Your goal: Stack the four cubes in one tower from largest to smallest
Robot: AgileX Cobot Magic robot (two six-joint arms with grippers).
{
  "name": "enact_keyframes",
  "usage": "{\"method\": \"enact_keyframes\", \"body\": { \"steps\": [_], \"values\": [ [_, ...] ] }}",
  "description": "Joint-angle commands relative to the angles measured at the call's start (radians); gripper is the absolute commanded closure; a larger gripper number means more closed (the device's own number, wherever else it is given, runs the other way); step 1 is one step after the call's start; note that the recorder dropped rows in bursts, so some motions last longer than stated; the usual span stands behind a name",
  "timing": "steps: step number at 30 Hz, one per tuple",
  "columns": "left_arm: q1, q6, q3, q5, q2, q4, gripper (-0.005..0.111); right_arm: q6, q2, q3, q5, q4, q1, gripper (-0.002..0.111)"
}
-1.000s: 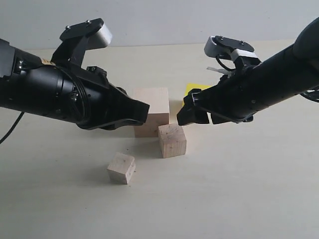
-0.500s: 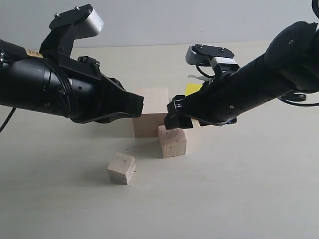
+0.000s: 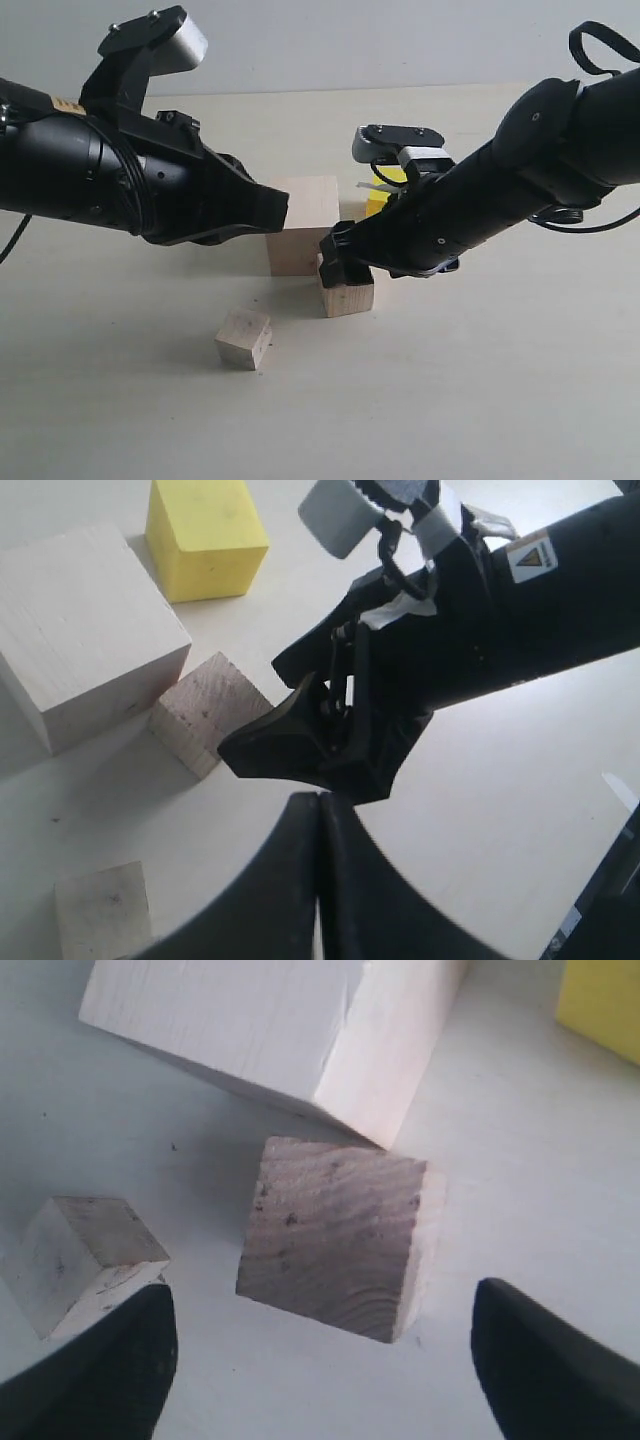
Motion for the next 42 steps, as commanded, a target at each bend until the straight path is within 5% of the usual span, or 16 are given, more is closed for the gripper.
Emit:
{"method": "enact_keyframes", "body": {
  "steps": [1,29,42],
  "values": [
    [0.002,0.019,0.004,-0.02,-0.008,0.003,0.107,0.001,0.0,-0.005,-0.019,-0.003,0.004,0.033],
    [0.002,0.028,-0.009,-0.025,-0.046,0.003,0.107,0.006,0.082,-0.046,0.004,-0.007,0.009,0.033],
    [0.002,0.038,-0.009,-0.025,-0.046,0.003,0.107,0.006,0.082,-0.046,0.006,-0.007,0.009,0.05]
  ]
}}
